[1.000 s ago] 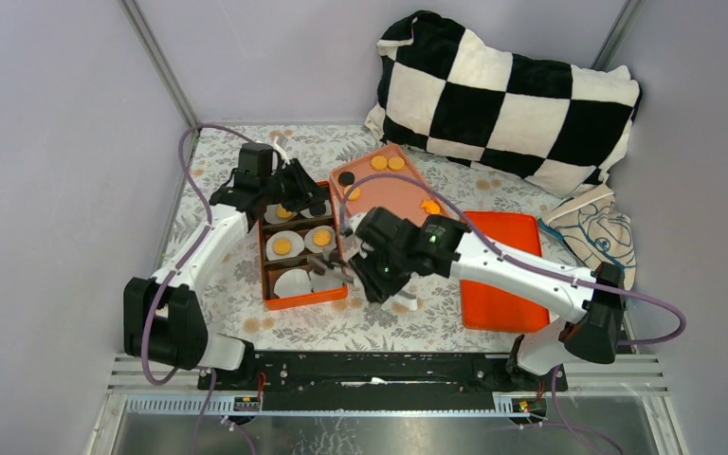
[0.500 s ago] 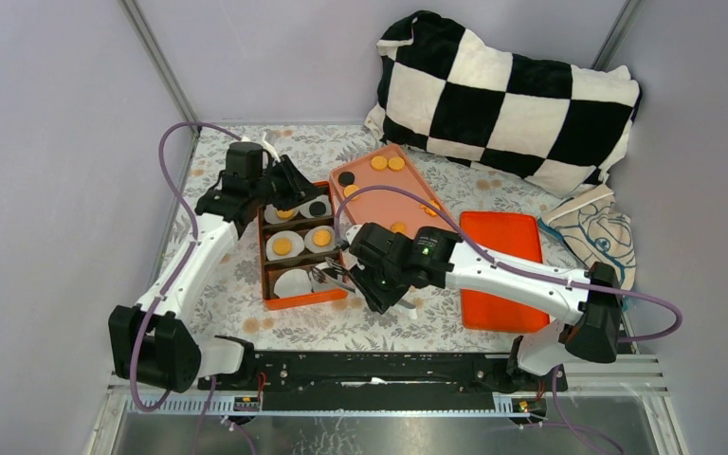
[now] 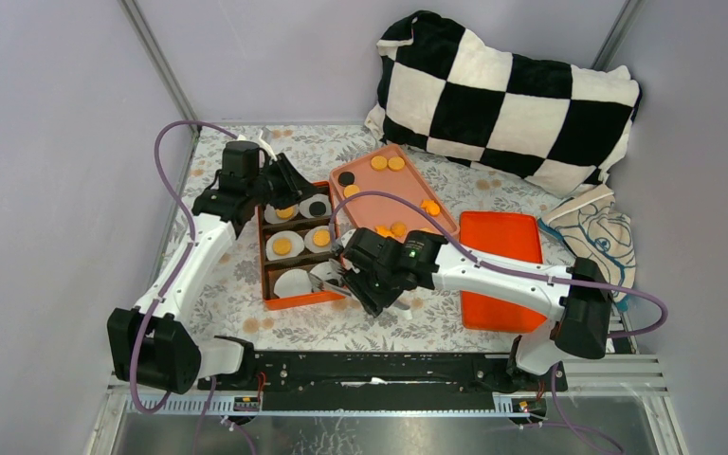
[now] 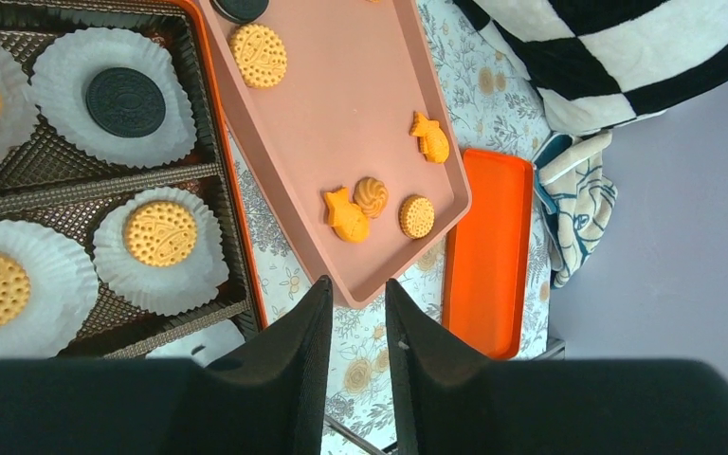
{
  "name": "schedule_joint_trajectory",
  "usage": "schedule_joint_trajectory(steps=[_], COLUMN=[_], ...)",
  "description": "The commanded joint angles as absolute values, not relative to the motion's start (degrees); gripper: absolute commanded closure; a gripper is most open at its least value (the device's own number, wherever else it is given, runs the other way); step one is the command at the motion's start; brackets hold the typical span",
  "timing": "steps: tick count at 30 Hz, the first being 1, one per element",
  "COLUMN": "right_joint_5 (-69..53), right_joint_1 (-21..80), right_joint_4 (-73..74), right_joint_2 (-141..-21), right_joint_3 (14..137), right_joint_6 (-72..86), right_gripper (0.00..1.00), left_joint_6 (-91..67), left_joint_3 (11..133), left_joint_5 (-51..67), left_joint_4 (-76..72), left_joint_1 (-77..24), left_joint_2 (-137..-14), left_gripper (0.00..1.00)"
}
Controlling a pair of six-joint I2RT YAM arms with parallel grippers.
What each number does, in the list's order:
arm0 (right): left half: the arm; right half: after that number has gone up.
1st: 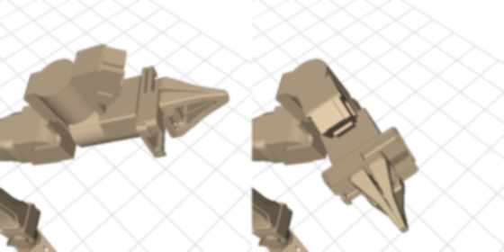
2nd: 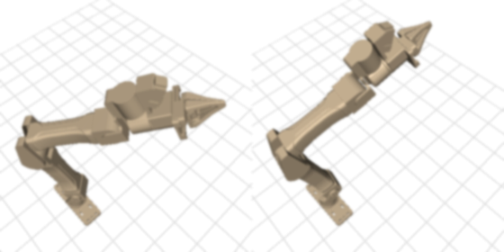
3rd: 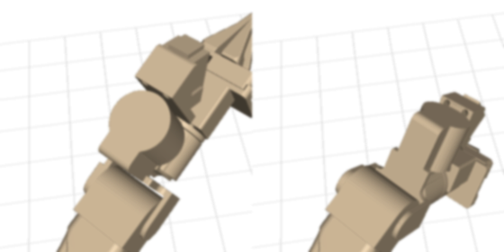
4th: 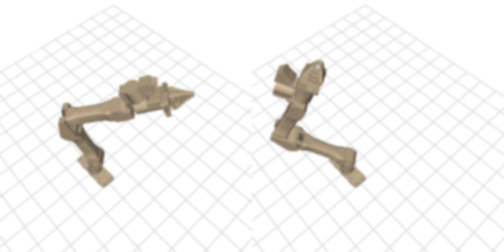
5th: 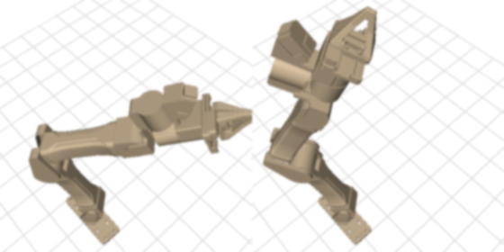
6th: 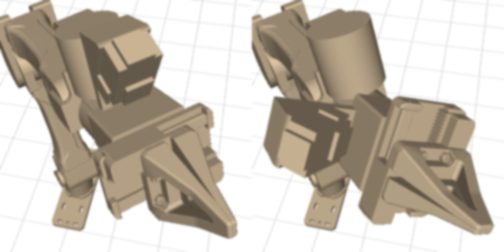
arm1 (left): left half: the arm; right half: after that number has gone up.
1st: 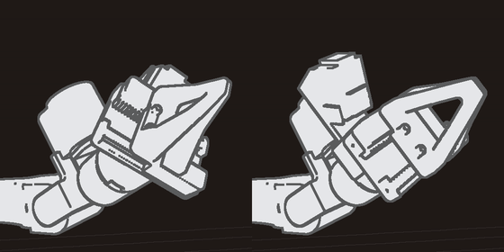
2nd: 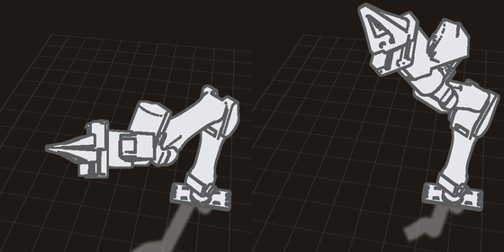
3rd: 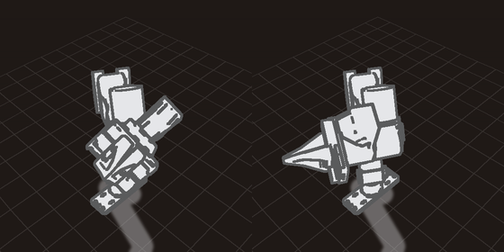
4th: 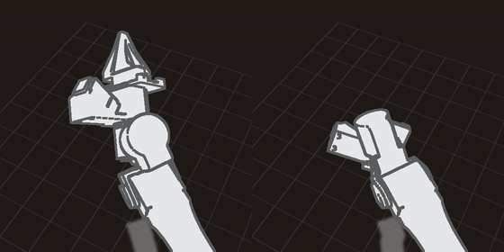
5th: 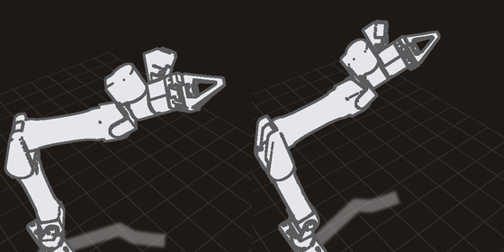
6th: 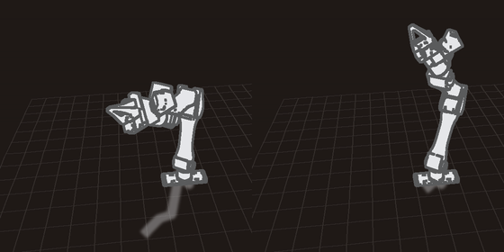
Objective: Pack the cookies
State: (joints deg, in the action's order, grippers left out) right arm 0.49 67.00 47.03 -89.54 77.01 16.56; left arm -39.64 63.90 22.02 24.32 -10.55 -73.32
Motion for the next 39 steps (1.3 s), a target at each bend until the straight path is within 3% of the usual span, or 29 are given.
schedule_joint_trajectory(steps=[1,3,12,14,16,19,29,39], right_joint_5=[2.44,2.89,11.56,13.37,14.58,10.20,-8.26,-10.43], right_joint_1=[67.02,66.97,66.97,66.97,66.97,66.97,71.59,77.23], right_joint_4=[44.27,44.12,44.22,44.46,44.46,42.90,34.84,33.78], right_joint_2=[-89.16,-89.42,-85.18,-84.74,-85.17,-86.42,-86.68,-88.84], right_joint_3=[76.97,77.12,79.70,79.48,77.96,74.99,64.09,63.63], right_joint_6=[16.48,16.51,17.57,17.80,18.13,17.58,17.52,16.64], right_gripper=[0.46,0.43,0.46,0.40,0.28,0.26,0.33,0.34], left_joint_6=[-37.91,-37.88,-37.99,-38.05,-38.21,-38.39,-39.35,-39.79], left_joint_3=[65.06,64.91,64.85,64.84,64.84,64.66,62.13,60.20], left_joint_5=[21.96,22.09,22.85,22.98,23.33,23.93,24.83,24.69], left_joint_4=[25.18,25.19,24.43,24.25,24.10,23.93,23.09,22.72], left_joint_1=[-9.87,-9.76,-9.58,-9.53,-9.56,-9.58,-9.58,-9.58], left_joint_2=[-72.92,-72.98,-73.13,-73.20,-73.57,-73.97,-72.22,-70.67], left_gripper=[0.68,0.68,0.68,0.68,0.68,0.68,0.68,0.68])
